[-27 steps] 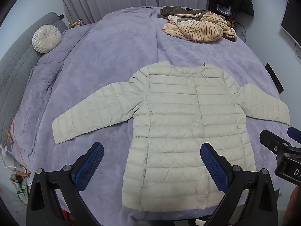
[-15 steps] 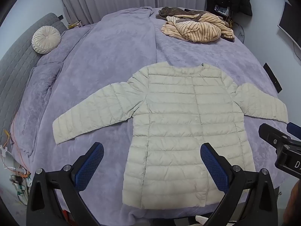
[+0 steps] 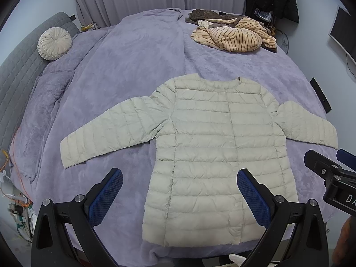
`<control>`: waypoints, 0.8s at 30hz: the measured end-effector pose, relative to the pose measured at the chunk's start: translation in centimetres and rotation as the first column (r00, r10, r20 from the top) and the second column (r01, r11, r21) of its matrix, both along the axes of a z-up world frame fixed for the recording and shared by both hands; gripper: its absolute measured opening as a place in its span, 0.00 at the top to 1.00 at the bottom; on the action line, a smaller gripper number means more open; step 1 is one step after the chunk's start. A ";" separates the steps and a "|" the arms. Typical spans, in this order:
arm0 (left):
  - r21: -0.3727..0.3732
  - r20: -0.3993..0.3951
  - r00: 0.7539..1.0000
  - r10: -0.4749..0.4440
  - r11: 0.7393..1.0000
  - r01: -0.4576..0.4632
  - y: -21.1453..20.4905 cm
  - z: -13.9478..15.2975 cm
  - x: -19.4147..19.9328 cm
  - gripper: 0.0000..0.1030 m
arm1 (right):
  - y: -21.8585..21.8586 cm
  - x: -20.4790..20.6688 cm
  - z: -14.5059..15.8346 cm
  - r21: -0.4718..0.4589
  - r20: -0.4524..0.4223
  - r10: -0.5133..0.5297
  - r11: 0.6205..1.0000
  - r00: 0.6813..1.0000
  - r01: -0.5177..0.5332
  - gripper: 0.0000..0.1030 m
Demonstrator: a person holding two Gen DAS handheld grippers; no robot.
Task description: Fold large clothes
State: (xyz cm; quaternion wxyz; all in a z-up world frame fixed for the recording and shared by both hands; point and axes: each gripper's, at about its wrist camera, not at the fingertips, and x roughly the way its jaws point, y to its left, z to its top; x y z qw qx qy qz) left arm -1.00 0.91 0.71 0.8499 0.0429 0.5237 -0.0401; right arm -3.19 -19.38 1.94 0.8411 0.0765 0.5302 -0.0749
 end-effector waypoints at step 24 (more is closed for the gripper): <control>0.002 -0.011 1.000 0.002 1.000 -0.002 0.1 -0.2 0.4 0.00 | -0.1 -0.1 -0.5 0.004 -0.004 -0.005 1.000 1.000 0.005 0.00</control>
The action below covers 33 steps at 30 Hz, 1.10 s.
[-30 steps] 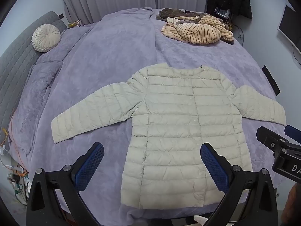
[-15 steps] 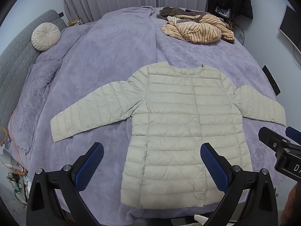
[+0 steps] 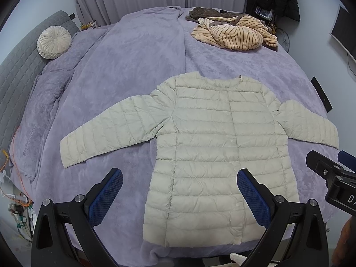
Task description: Fold large clothes
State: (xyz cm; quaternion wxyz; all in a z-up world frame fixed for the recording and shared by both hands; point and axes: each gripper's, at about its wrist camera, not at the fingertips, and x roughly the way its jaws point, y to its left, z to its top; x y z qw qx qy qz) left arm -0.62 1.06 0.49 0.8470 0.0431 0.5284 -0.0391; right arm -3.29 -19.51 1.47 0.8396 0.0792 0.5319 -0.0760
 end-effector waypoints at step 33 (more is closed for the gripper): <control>-0.001 -0.002 1.000 -0.003 1.000 0.003 0.1 0.0 0.1 0.00 | 0.4 0.0 -0.9 0.003 -0.011 0.001 1.000 1.000 -0.001 0.00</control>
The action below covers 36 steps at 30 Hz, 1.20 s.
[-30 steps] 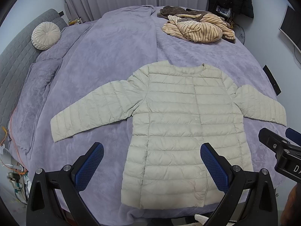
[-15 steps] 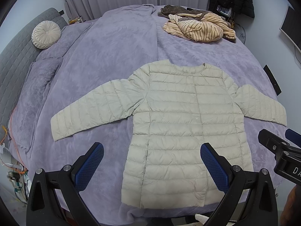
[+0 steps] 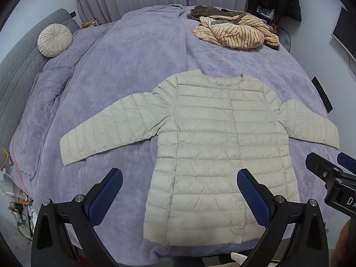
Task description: Fold large clothes
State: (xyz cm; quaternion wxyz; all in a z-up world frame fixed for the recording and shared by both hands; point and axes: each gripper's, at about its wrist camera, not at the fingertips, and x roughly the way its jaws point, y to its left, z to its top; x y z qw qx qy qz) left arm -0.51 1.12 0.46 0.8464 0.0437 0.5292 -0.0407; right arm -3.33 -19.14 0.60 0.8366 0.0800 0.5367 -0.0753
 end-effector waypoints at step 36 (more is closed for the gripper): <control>-0.012 -0.042 0.999 0.020 1.000 -0.021 1.5 -0.2 0.7 0.00 | 1.0 0.8 -0.3 0.010 -0.030 0.013 1.000 0.999 -0.012 0.00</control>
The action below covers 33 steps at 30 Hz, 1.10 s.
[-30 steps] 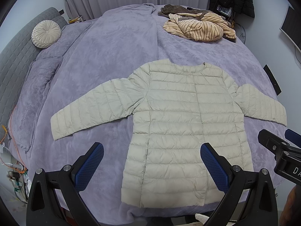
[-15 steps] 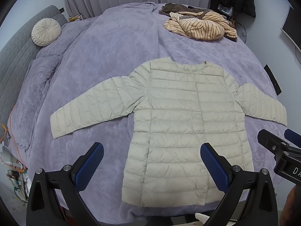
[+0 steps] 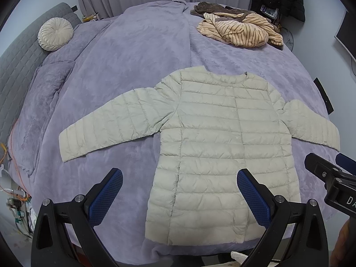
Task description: Fold large clothes
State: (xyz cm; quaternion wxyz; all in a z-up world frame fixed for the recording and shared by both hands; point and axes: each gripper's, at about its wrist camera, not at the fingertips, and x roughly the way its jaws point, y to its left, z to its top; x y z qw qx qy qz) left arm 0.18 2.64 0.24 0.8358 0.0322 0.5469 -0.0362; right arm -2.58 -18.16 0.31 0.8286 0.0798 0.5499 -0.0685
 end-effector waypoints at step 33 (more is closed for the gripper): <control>-0.423 -0.160 0.821 0.548 0.713 -0.559 26.9 -20.3 9.0 0.00 | 12.2 12.3 -15.9 0.218 -0.158 0.276 0.946 0.948 -0.239 0.63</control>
